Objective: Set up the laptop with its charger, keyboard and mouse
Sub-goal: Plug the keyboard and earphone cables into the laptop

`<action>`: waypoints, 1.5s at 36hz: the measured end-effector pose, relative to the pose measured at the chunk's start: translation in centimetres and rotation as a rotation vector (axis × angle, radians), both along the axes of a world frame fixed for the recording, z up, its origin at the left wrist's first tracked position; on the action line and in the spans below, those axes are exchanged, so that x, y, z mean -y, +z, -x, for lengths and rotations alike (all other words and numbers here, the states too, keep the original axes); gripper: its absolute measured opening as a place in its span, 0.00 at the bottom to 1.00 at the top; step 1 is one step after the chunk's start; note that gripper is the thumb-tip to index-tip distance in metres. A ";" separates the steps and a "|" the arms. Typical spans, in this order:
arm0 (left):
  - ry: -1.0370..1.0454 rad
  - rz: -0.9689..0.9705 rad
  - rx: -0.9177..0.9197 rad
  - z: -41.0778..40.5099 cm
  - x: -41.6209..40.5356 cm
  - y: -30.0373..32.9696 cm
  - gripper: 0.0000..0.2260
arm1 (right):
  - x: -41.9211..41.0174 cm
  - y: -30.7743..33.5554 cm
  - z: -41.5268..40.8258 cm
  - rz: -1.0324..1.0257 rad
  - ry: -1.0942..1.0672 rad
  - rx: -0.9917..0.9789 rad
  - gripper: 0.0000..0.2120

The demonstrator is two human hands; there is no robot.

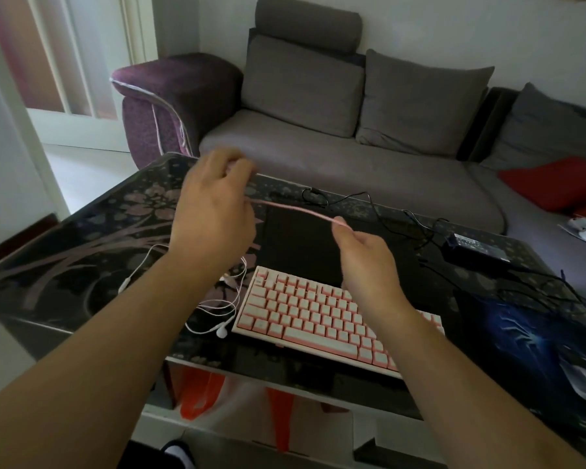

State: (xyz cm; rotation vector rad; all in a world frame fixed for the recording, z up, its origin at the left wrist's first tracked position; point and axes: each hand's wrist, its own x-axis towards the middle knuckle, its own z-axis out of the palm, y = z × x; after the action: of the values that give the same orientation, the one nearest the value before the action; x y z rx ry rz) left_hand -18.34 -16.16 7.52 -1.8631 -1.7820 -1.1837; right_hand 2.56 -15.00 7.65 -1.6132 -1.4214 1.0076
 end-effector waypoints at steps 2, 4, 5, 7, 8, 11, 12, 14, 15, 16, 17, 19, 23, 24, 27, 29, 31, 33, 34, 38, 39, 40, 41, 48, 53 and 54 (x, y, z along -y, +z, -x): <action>0.103 0.009 0.009 0.2 -0.1 0.1 0.24 | -0.2 0.4 0.0 0.033 -0.058 -0.026 0.19; 0.197 0.209 0.211 0.9 -0.4 -0.2 0.29 | -0.6 0.4 -0.2 0.068 -0.086 -0.005 0.21; 0.194 0.351 0.380 1.1 -0.4 -0.1 0.28 | -0.9 0.4 -0.3 0.089 -0.073 0.005 0.21; 0.044 0.575 0.767 1.5 -0.5 -0.3 0.22 | -1.1 0.3 -0.4 0.125 -0.012 0.073 0.21; -0.029 0.627 0.903 1.7 -0.6 -0.6 0.20 | -1.1 0.2 -0.5 0.137 0.043 0.139 0.18; -0.116 0.633 0.964 2.1 -0.9 -1.2 0.17 | -0.9 0.0 -0.6 0.086 0.232 0.369 0.05; -0.124 0.614 0.969 2.2 -1.1 -1.3 0.16 | -0.9 -0.1 -0.6 0.062 0.279 0.449 0.05; -0.142 0.597 1.007 2.2 -1.4 -1.3 0.16 | -1.2 -0.7 -0.5 0.030 0.359 0.586 0.16; -0.142 0.601 1.006 2.2 -1.5 -1.2 0.16 | -1.5 -1.2 -0.4 0.023 0.392 0.656 0.23; -0.136 0.610 0.993 2.2 -1.6 -1.1 0.16 | -1.6 -1.8 -0.3 0.029 0.435 0.728 0.30; -0.129 0.615 0.985 2.1 -1.7 -1.1 0.15 | -1.7 -2.5 -0.2 0.056 0.497 0.804 0.39; -0.110 0.627 1.001 2.1 -1.9 -1.3 0.15 | -1.6 -3.7 0.1 0.138 0.649 0.948 0.56; -0.068 0.661 0.994 2.3 -2.0 -1.6 0.15 | -1.2 -5.2 0.4 0.165 0.768 1.086 0.68; -0.066 0.664 0.980 2.4 -2.0 -1.7 0.15 | -1.3 -5.4 0.5 0.147 0.769 1.099 0.69; -0.068 0.684 0.925 2.5 -1.7 -1.7 0.15 | -1.5 -5.5 0.7 0.084 0.775 1.108 0.65; -0.089 0.687 0.916 2.5 -1.7 -1.6 0.14 | -1.4 -5.4 0.8 0.055 0.774 1.106 0.63; -0.117 0.673 0.933 2.5 -1.6 -1.4 0.12 | -1.3 -5.3 0.7 0.041 0.775 1.102 0.62; -0.156 0.667 0.963 2.5 -1.6 -1.3 0.11 | -1.2 -5.2 0.7 0.040 0.799 1.104 0.61; -0.173 0.665 0.984 2.5 -1.7 -1.3 0.10 | -1.1 -5.2 0.7 0.043 0.814 1.104 0.60; -0.160 0.713 1.149 2.2 -2.9 -0.8 0.08 | -0.9 -4.7 0.2 0.086 0.838 1.069 0.60; -0.155 0.743 1.187 2.1 -3.0 -0.7 0.07 | -1.1 -4.2 0.0 0.112 0.835 1.036 0.59; -0.167 0.765 1.188 1.9 -3.0 -0.5 0.08 | -1.2 -3.7 -0.1 0.143 0.825 0.989 0.58; -0.189 0.770 1.148 1.7 -2.9 -0.5 0.11 | -1.5 -3.1 -0.2 0.162 0.803 0.933 0.55; -0.337 0.662 0.597 1.4 -2.6 -1.3 0.08 | -3.2 2.3 0.8 -0.096 0.408 0.648 0.39; -0.363 0.672 0.336 0.5 -2.6 -1.0 0.04 | -3.3 3.3 2.3 -0.467 0.487 0.877 0.45; -0.382 0.648 0.305 0.2 -2.5 -0.9 0.03 | -3.4 3.2 2.7 -0.546 0.523 0.947 0.45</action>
State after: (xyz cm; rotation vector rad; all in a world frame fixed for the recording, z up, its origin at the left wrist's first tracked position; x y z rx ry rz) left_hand -18.57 -13.70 6.67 -2.5961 -2.2381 -1.1439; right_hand -0.09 -11.64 10.86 -1.3416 -2.5600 -0.0209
